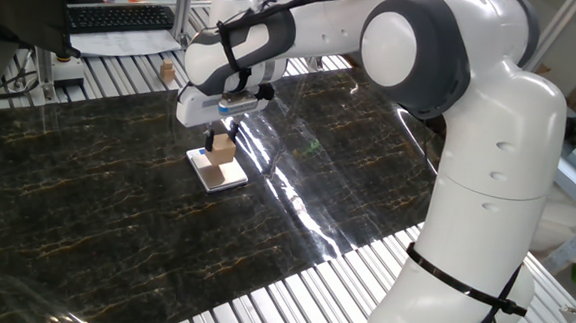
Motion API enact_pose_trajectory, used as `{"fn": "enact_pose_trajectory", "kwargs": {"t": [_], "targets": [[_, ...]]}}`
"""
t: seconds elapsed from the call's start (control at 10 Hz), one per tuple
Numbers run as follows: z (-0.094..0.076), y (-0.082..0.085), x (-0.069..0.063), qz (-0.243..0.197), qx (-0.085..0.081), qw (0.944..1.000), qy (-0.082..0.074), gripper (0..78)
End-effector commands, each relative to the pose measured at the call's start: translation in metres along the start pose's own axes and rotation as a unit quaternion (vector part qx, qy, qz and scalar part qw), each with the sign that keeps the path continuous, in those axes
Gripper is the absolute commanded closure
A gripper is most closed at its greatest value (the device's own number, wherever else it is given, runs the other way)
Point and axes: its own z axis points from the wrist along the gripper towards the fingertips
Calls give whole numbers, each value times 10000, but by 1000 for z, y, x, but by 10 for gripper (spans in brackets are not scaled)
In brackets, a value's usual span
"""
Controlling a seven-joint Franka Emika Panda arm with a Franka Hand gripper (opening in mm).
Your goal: Place the block on the scale
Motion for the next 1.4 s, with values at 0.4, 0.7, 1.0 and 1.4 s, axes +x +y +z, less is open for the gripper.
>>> {"fn": "enact_pose_trajectory", "kwargs": {"t": [0.4, 0.7, 1.0, 1.4], "targets": [[-2, 0, -1, 29, 11, 10000, -45, 764], [-2, 0, -1, 20, -43, 10000, -46, 764], [-2, 0, -1, 103, -154, 9998, 96, 764], [-2, 0, -1, 96, 57, 9999, 52, 764]]}}
